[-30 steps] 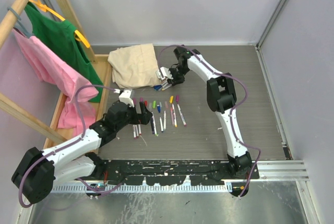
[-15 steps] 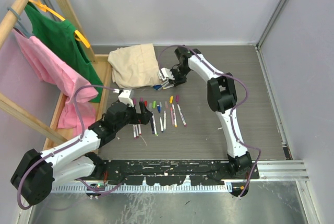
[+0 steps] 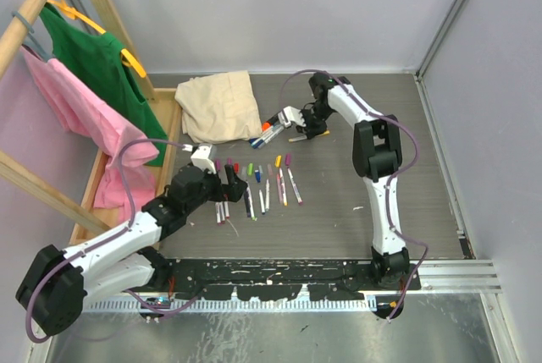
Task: Open the pen caps
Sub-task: Pick up the pen from the center of the board.
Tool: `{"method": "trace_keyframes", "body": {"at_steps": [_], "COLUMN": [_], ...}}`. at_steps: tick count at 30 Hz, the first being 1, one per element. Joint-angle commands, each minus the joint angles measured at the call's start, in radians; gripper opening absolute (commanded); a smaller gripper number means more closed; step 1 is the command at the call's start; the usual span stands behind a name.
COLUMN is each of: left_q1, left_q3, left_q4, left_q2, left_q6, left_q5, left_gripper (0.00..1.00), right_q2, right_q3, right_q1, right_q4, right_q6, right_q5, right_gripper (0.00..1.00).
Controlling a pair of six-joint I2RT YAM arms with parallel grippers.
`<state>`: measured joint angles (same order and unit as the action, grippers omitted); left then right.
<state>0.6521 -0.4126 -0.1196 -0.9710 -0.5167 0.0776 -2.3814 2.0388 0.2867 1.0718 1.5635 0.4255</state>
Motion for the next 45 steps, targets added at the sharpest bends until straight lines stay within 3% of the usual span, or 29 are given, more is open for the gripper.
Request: {"method": "trace_keyframes", "body": {"at_steps": [1,6,13,17,21,24,31,38,45], "left_q1": [-0.006,-0.006,-0.007,-0.007,-0.007,-0.006,-0.006,-0.001,0.109], "left_q3": [-0.005,-0.009,-0.004,0.003,0.015,0.026,0.096,0.135,0.158], "left_q4": [-0.041,-0.041,-0.031,-0.027,-0.05,-0.098,-0.325,-0.465,-0.589], "left_q2": [0.031,0.039,0.065,0.087,0.099,0.103,0.143,0.153,0.076], "left_q6": [-0.018,-0.028,-0.037,-0.041,-0.047,-0.047,-0.085,-0.118,-0.114], "left_q5": [-0.023,-0.044,-0.052,-0.059,-0.083,-0.142,-0.33,-0.391,-0.28], "left_gripper": [0.98,0.98,0.98,0.98,0.98,0.98,0.98,0.98,0.99], "right_q2": [-0.002,-0.022,-0.096,-0.123,-0.112,-0.072,0.2,0.503,0.719], "right_q3": [-0.063,-0.041,0.019,0.042,0.039,0.033,-0.154,-0.447,-0.679], "right_q1": [-0.02,-0.003,0.054,0.057,0.057,0.046,-0.044,-0.161,-0.227], "right_q4": [0.063,0.084,0.111,0.128,0.119,0.104,-0.041,-0.165,-0.174], "right_q6": [-0.021,-0.035,-0.099,-0.126,-0.172,-0.208,-0.355,-0.571,-0.725], "right_q5": [-0.13,-0.169,-0.257,-0.268,-0.264,-0.223,0.009,0.411,0.853], "right_gripper": [0.19,0.28,0.28,0.21,0.03,0.01,0.01,0.01,0.01]}}
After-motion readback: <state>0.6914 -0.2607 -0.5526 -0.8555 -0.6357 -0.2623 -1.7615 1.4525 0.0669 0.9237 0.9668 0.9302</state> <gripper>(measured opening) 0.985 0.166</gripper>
